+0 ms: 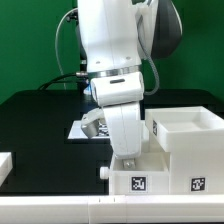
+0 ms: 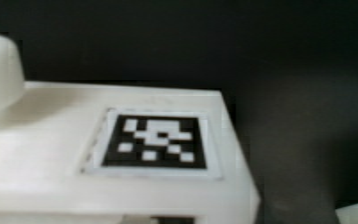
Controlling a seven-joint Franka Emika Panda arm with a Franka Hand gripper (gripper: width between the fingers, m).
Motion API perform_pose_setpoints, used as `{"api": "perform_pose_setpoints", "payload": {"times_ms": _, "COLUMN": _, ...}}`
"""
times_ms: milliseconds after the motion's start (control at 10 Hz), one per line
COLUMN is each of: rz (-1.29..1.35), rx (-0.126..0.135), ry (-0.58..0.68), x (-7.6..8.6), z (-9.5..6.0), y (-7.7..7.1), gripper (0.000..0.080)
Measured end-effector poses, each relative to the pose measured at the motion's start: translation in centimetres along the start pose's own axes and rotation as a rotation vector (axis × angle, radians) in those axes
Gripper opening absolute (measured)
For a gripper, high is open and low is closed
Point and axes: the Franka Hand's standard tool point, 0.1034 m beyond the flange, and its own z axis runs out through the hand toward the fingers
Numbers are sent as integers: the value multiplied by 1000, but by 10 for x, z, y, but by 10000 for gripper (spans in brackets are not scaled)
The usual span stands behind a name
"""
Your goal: Assemble drawer
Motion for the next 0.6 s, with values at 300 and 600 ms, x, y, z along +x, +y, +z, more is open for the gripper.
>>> {"api": "perform_pose_setpoints", "payload": {"times_ms": 300, "rz": 32, "rx": -1, "ry": -5, "x": -2, "z": 0, "y": 0, "gripper": 41}}
{"api": "perform_pose_setpoints", "payload": {"times_ms": 600, "rz": 35, "rx": 18, "ry": -7, "x": -4, "z": 0, "y": 0, "gripper": 41}}
